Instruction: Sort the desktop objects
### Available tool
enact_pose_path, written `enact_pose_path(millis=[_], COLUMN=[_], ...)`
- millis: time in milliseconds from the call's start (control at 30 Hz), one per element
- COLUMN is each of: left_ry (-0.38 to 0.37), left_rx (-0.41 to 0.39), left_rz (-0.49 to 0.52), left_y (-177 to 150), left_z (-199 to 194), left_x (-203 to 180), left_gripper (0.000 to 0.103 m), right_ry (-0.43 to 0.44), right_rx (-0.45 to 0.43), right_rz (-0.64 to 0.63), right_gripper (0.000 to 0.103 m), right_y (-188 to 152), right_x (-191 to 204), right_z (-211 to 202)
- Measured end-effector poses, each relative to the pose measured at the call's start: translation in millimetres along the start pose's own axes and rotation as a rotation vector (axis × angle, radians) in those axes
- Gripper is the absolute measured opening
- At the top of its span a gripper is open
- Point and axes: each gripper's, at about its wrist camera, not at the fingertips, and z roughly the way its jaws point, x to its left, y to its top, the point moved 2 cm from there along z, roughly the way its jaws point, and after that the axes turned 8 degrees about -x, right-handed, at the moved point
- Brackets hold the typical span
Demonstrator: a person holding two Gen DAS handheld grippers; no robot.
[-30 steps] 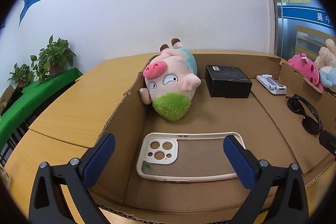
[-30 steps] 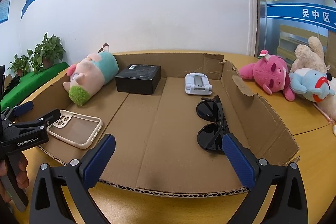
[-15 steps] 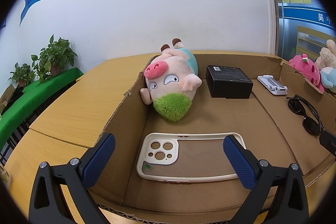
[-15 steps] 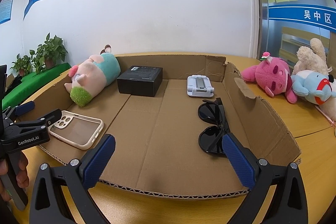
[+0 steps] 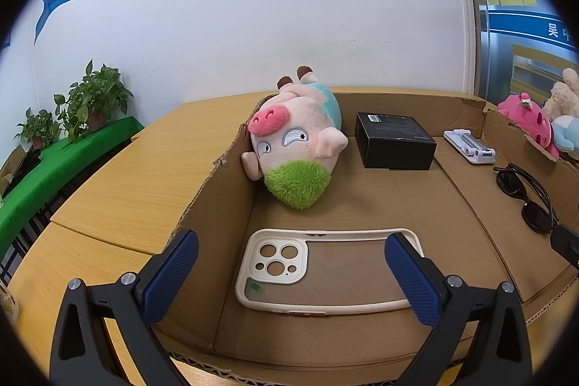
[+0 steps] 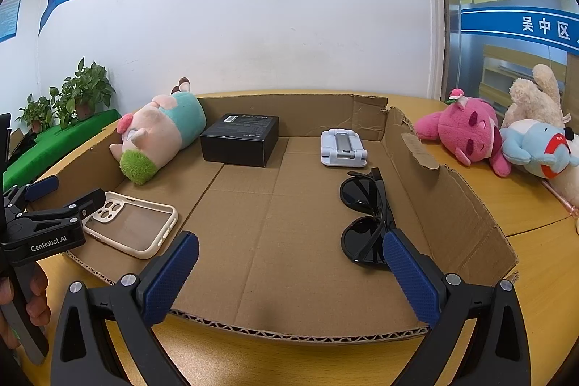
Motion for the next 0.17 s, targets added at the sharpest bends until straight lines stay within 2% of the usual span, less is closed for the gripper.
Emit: enact_pose_path(millis=[167], left_ry=[0.001], left_rx=[0.000], left_rz=[0.000], left_y=[0.2], left_z=[0.0], left_x=[-0.1], left_gripper=[0.102], right_ry=[0.000], right_rx=[0.000], right_rz=[0.000], right_gripper=[0.103], right_y=[0.0], right_x=[-0.1], right_z=[0.1])
